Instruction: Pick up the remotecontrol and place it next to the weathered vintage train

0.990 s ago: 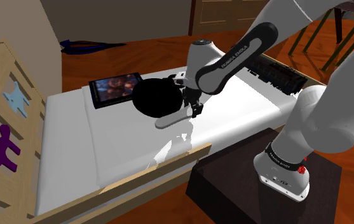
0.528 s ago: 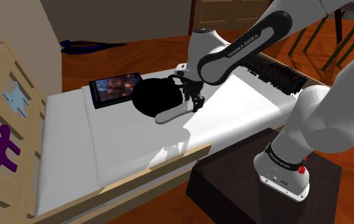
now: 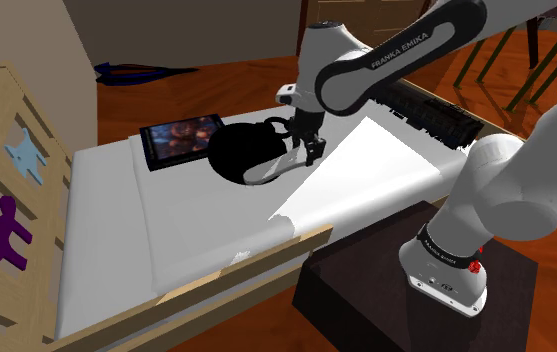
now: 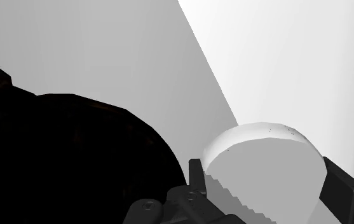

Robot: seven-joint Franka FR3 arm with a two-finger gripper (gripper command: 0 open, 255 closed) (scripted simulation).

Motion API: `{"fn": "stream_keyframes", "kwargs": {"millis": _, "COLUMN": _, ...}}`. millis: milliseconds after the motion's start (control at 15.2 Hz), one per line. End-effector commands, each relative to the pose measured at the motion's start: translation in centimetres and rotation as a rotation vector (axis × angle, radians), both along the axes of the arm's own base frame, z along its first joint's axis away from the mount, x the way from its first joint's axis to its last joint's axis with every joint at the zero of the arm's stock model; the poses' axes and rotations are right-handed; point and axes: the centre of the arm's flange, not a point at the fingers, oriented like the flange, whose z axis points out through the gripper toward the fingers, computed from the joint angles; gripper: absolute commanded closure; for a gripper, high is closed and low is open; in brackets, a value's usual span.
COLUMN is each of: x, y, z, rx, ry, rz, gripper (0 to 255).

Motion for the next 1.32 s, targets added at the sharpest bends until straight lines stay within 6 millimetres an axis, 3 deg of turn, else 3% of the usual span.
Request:
{"fn": "stream_keyframes", "kwargs": {"millis": 0, "x": 0.1, "y": 0.0, "z": 1.1, "rx": 0.000, "ry": 0.000, "rz": 0.000, "gripper": 255}}
{"fn": "stream_keyframes", "kwargs": {"millis": 1254, "x": 0.1, "y": 0.0, "z": 11.0, "rx": 0.000, "ry": 0.000, "rz": 0.000, "gripper": 255}}
